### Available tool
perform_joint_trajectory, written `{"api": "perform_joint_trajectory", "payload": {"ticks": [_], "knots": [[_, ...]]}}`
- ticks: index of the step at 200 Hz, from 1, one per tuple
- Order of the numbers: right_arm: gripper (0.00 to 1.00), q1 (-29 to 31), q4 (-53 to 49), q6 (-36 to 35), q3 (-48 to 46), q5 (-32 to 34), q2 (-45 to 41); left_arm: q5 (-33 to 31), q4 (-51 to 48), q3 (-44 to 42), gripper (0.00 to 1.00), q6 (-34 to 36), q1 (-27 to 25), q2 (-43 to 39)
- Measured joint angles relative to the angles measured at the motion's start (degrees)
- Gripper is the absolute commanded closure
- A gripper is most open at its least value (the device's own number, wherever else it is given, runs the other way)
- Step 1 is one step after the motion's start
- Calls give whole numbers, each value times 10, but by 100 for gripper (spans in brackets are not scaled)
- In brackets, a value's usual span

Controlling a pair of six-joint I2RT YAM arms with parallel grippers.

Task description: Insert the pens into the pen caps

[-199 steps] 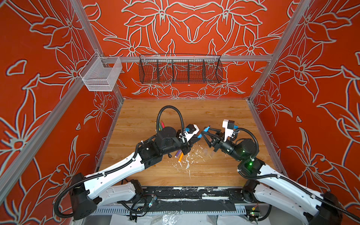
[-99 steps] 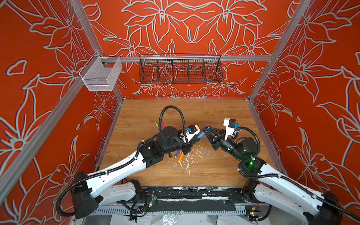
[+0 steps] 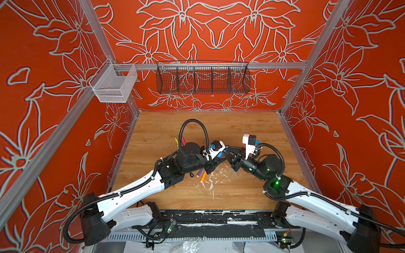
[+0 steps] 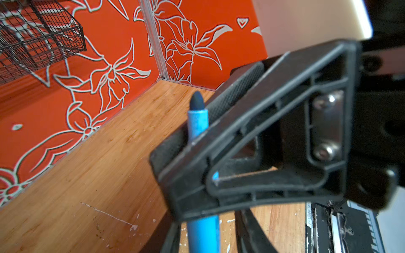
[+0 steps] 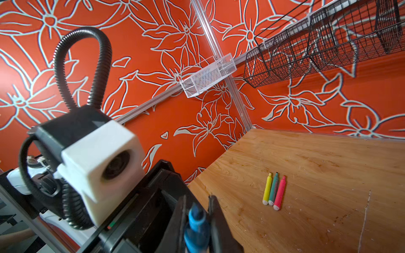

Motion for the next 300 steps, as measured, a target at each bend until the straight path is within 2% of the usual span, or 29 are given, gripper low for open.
{"api": "perform_joint_trajectory", "payload": {"ticks": [20, 33, 46, 51, 71, 78, 86, 107, 145, 172, 184, 209, 252, 300], "knots": [[99, 3, 2, 0, 0, 9, -6, -1, 0, 0, 73, 2, 0, 1], [99, 5, 3, 0, 0, 16, -11, -1, 0, 0, 81, 2, 0, 1], [98, 5, 5, 1, 0, 23, -16, -2, 0, 0, 97, 2, 0, 1], [92, 5, 4, 1, 0, 25, -17, -2, 1, 0, 100, 2, 0, 1], [53, 5, 3, 6, 0, 31, -19, -8, 4, 0, 100, 5, 0, 1], [44, 5, 1, 10, 0, 38, -21, -13, 5, 0, 100, 5, 0, 2], [40, 6, -7, 23, 0, 50, -25, -21, 7, -1, 100, 5, 0, 2], [39, 6, -79, 41, 17, 89, -44, -50, 17, -2, 100, -1, 0, 1], [39, 6, -333, 89, 118, 223, -86, -125, 21, -4, 100, -35, 0, -11], [37, 6, -478, 118, 125, 311, -93, -200, 6, 7, 100, -70, 0, -14], [36, 6, -535, 126, 125, 330, -76, -229, -5, 16, 100, -86, 0, -14], [36, 6, -617, 134, 127, 333, -14, -254, -25, 31, 100, -118, 0, -19], [36, 6, -712, 151, 139, 307, 108, -260, -51, 33, 100, -149, 0, -46], [35, 6, -749, 164, 165, 313, 211, -262, -69, 33, 100, -158, 0, -51]]}}
